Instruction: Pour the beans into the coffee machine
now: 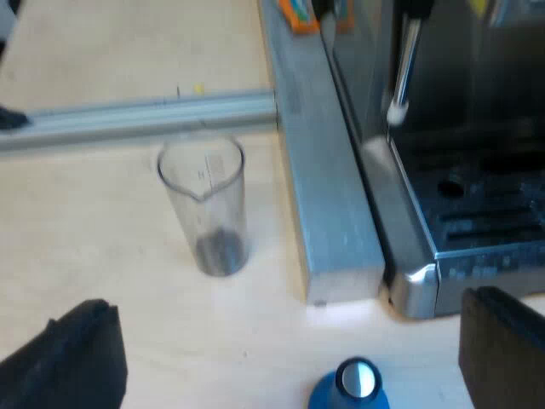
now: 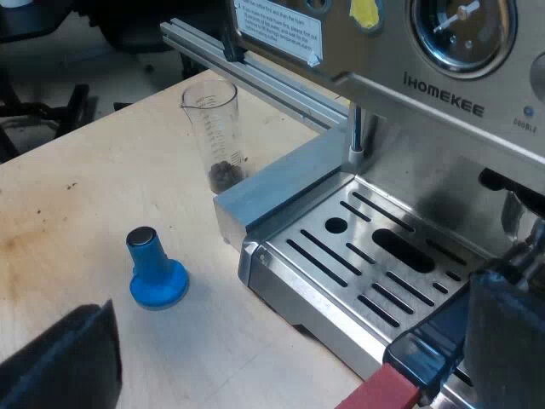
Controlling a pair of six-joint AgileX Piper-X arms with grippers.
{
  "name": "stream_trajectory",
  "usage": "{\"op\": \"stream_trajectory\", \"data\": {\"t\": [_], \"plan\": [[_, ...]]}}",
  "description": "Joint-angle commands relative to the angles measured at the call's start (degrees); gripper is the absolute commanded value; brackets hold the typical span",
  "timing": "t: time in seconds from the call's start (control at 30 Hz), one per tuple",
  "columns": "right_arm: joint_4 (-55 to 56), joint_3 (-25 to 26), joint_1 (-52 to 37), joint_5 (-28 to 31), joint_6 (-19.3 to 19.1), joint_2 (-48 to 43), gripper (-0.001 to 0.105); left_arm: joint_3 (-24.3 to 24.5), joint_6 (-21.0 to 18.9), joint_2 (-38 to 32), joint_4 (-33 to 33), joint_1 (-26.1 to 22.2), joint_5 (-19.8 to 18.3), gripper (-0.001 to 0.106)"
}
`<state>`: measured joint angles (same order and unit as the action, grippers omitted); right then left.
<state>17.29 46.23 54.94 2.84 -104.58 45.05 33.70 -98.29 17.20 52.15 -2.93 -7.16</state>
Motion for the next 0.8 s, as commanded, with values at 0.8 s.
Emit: {"op": "stream_trajectory", "data": {"t": [0.8], "plan": [[-0.79,0.27,0.08,-0.03,-0.35,-0.31,0.082,-13.85,4.83,11.21,-25.95,-11.92,-9.30,0.080]]}}
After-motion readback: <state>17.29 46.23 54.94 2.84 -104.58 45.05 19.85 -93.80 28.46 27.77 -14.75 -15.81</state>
